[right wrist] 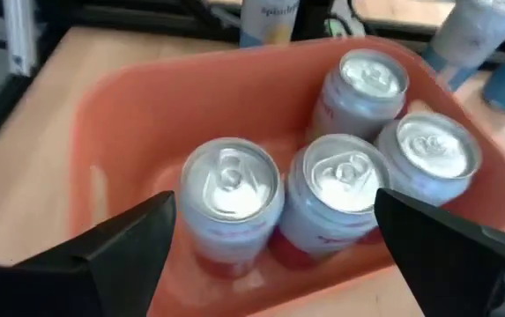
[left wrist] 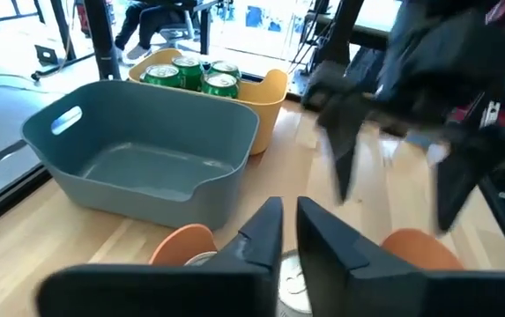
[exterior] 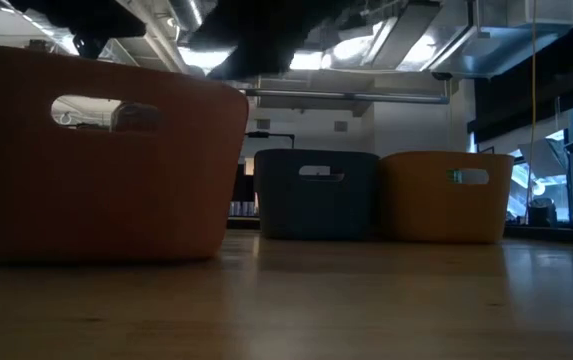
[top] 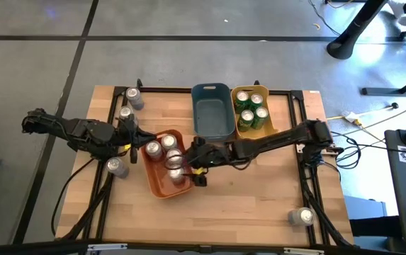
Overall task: Sort soda cans
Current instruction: Move the orange bin to the top left of the table
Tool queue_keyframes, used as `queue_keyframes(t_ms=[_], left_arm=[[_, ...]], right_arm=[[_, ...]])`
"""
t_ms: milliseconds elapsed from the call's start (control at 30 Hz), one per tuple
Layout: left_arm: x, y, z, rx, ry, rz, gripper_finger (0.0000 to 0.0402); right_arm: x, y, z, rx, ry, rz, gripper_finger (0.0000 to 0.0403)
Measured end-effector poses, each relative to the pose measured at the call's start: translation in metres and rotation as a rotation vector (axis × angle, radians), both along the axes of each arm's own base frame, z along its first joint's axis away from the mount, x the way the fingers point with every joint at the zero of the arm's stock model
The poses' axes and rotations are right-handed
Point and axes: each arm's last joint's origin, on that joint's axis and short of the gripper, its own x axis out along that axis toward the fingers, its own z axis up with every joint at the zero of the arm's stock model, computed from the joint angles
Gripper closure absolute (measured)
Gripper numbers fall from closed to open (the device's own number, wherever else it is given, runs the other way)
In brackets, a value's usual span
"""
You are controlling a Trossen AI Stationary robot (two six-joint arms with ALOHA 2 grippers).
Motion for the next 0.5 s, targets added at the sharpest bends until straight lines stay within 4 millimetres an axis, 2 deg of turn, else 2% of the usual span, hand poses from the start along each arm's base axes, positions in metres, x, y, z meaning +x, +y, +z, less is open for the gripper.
queue_keyframes(t_ms=[133, 267, 367, 500], left_arm=[[0.001, 0.0, -0.002, -0.015, 0.017, -0.003, 0.0313], [0.003, -0.008, -0.002, -0.072, 0.02, -0.184, 0.0259], [0.008, -0.024, -0.005, -0.123, 0.052, -0.351, 0.024], [0.023, -0.05, -0.014, -0.155, 0.113, -0.436, 0.0241]], right_arm=[[-0.013, 0.012, 0.015, 0.01, 0.006, 0.023, 0.0016], [-0.019, 0.029, 0.013, 0.015, 0.034, 0.065, 0.0016], [-0.021, 0.035, 0.012, 0.023, 0.047, 0.058, 0.0016], [-0.023, 0.034, 0.009, 0.004, 0.079, 0.018, 0.0016]])
